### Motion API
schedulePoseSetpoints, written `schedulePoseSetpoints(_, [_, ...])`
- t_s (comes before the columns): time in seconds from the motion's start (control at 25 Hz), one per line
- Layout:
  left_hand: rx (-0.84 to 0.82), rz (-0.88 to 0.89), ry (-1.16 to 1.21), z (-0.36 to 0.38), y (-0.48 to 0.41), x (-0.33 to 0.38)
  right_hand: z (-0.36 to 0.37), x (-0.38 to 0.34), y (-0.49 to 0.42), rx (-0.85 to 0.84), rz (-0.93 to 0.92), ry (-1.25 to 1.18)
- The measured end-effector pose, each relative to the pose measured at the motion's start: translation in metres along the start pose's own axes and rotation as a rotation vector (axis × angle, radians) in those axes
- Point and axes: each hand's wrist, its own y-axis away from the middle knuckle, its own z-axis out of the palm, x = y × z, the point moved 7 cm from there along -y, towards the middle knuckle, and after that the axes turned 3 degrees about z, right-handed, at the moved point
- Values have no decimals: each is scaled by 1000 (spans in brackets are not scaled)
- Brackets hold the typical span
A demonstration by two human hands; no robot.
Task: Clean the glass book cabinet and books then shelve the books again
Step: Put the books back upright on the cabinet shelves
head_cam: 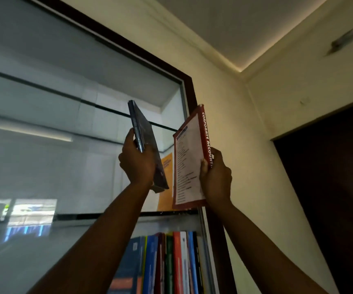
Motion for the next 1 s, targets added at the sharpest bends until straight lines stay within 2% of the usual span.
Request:
schedulePoseSetpoints(0.2, [25,37,-73,37,-10,-42,72,31,-31,-55,85,-174])
schedulePoseSetpoints(0.36, [10,34,-164,59,-4,-94,143,76,-22,-105,200,-175])
schedulePoseSetpoints(0.52, [14,-4,-226,74,8,-142,172,88,-10,-53,138,-259])
schedulePoseSetpoints(0.64, [23,-59,-195,84,4,-163,173,87,-11,22,46,-47])
schedulePoseSetpoints(0.76, [-31,-103,-178,97,-4,-176,175,94,-18,30,76,90])
schedulePoseSetpoints(0.88, [-141,-76,-197,112,0,-179,179,99,-23,-43,37,110])
schedulePoseSetpoints(1.0, [-257,-132,-136,125,5,-183,186,108,-16,-195,-132,173])
